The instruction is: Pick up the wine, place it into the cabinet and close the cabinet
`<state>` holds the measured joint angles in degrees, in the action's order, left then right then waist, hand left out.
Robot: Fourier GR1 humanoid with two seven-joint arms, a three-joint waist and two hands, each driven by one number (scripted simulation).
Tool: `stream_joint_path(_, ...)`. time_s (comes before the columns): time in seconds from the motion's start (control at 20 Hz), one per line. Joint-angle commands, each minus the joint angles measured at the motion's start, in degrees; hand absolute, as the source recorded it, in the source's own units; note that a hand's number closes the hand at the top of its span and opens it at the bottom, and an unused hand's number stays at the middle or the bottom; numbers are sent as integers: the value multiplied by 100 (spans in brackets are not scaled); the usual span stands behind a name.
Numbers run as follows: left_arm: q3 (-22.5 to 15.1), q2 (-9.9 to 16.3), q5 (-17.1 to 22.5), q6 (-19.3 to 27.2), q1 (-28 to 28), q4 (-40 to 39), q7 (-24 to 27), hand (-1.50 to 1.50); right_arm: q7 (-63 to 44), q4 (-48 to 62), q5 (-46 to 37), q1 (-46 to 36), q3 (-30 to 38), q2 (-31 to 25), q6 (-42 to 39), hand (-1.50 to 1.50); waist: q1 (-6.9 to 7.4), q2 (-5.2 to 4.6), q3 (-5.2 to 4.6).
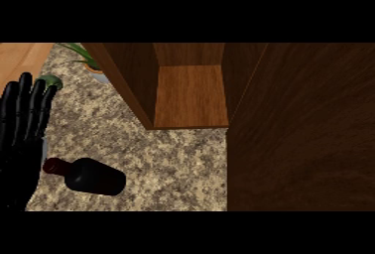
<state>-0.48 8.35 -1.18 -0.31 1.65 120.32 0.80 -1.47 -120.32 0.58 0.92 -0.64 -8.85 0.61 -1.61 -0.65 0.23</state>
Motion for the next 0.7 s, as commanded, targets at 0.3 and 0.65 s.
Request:
stream_joint_path(0.3, 313, -260, 2447, -978, -1330, -4, -272, -150, -152, -697, 371, 760, -773, 95, -623, -150, 249, 79, -48)
stream_joint_path(0.65, 1304, 393, 4186, -1036, -2002, 1353, -1508, -150, -1501, -2139, 981, 877, -565, -171, -584, -150, 210, 87, -26)
